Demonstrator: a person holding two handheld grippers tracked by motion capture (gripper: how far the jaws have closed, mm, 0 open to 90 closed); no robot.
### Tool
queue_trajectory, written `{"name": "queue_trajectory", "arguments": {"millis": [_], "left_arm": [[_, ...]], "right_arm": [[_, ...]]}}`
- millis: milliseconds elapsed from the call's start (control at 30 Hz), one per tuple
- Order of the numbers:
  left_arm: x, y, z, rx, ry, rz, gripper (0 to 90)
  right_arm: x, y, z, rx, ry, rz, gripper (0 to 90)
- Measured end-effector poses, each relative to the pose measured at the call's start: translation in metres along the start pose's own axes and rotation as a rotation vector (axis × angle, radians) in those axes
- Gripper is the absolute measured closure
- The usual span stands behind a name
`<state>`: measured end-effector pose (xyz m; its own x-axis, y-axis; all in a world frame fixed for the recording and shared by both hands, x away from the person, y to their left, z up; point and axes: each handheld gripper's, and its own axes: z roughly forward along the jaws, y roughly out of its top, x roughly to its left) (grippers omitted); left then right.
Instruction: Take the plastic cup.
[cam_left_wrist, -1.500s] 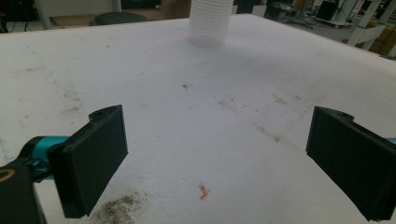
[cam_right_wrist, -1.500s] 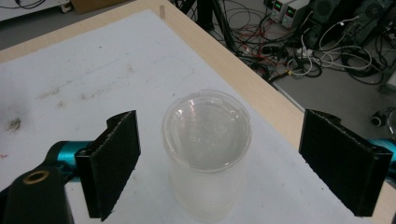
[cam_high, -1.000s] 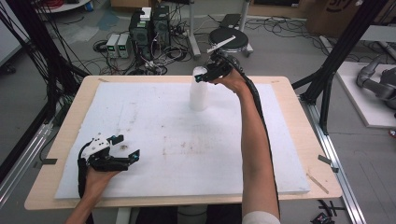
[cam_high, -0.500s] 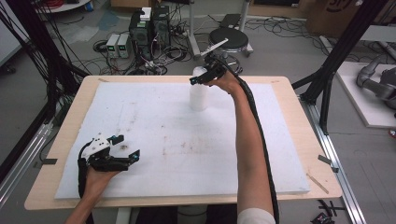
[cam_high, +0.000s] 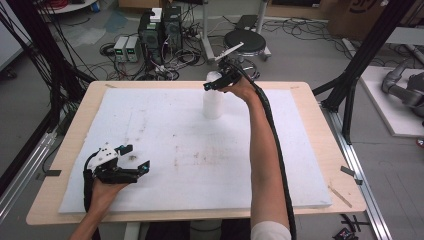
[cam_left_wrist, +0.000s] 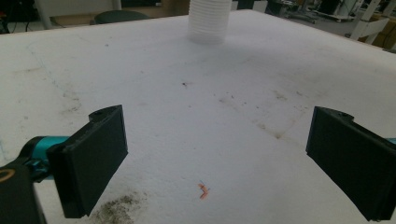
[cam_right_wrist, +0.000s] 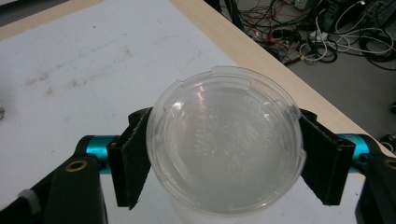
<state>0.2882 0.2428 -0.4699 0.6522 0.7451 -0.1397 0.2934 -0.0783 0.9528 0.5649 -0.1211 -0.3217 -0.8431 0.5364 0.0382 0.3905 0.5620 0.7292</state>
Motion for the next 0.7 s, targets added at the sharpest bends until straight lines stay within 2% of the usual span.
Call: {"name": "queue_trajectory", "arguments": {"millis": [233, 700], "left_arm": [[-0.0004, 0.0001, 0.0002, 0.001, 0.0, 0.003, 5.2], [-0.0007, 0.0002, 0.0005, 0.004, 0.005, 0.008, 5.2]], "right_arm": [[-0.0013, -0.0021, 0.0014, 0.005, -0.001, 0.008, 33.3], [-0.0002, -0.0024, 0.0019, 0.005, -0.007, 0.019, 36.6]]}}
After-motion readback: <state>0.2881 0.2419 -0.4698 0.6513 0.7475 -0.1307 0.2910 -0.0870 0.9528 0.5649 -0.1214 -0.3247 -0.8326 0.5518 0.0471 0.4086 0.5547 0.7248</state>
